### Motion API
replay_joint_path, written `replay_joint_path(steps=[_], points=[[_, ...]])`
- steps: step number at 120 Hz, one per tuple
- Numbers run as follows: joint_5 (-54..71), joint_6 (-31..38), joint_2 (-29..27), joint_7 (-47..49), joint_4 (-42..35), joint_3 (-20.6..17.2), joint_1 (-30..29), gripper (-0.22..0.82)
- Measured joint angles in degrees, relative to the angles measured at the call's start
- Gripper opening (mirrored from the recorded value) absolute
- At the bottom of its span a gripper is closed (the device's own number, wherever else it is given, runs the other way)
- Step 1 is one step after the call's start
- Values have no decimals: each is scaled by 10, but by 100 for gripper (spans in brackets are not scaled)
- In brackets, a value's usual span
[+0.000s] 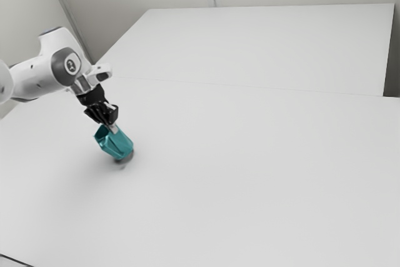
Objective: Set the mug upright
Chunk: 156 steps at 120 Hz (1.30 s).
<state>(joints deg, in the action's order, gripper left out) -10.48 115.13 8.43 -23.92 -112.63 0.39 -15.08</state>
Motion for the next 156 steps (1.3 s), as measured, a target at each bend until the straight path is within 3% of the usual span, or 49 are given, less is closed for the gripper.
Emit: replay_joint_path(steps=[43, 104, 124, 129, 140, 156], points=[[0, -7, 14, 29, 11, -5, 2, -17], [-2, -22, 29, 53, 52, -9, 8, 23], [8, -20, -11, 59, 51, -17, 15, 40], [21, -21, -26, 60, 51, -6, 35, 44], [45, -33, -59, 61, 60, 57, 114, 50], [61, -74, -77, 63, 112, 72, 144, 55]])
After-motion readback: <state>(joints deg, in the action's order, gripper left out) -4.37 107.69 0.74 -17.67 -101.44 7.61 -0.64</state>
